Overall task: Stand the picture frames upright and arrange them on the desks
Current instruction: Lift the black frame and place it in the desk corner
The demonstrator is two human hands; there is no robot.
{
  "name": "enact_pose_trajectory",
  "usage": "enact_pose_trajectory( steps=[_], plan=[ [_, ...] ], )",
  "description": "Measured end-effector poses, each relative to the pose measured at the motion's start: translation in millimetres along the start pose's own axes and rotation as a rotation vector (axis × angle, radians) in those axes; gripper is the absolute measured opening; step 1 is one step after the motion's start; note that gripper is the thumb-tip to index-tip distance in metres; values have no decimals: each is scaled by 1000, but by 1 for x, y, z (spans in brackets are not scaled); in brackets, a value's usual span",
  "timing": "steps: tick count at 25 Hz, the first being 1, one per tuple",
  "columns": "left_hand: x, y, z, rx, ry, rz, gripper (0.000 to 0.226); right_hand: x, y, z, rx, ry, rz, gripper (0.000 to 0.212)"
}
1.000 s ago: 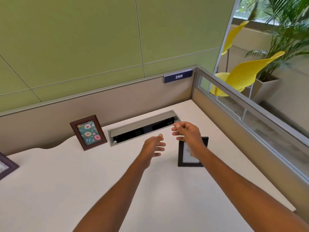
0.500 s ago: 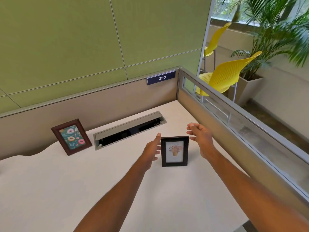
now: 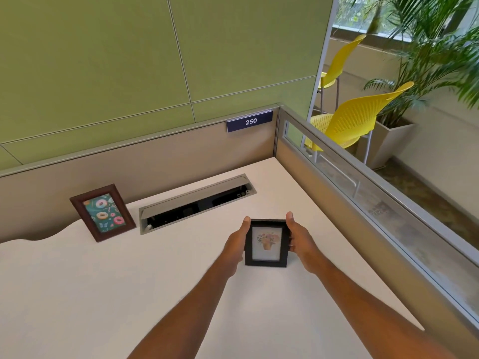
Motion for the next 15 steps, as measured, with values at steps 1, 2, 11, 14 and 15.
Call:
enact_pose_trajectory(
  steps=[1, 2, 11, 14, 15],
  plan=[
    [3, 2, 0, 7, -13, -1, 56, -1, 2, 0, 0, 2, 15, 71],
    [4, 4, -2, 18, -22, -3, 55, -2, 4, 0, -7, 14, 30, 73],
    [-12, 23, -28, 22, -11, 40, 58, 9, 11, 19, -81, 55, 38, 69],
    [-26, 28, -32, 21, -2, 65, 60, 24, 14, 23, -93, 75, 0, 67],
    [-31, 30, -34, 18, 0, 71, 60, 28, 15, 25, -87, 81, -7, 66]
  ],
)
Point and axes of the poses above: each hand's wrist, its own y-axis towards the middle knuckle, its own z-axis out of the palm, x = y × z, the point moved 6 cm from there along y, towards the middle knuckle, and after that the axes turned 5 degrees about z, right-handed, at the moved point
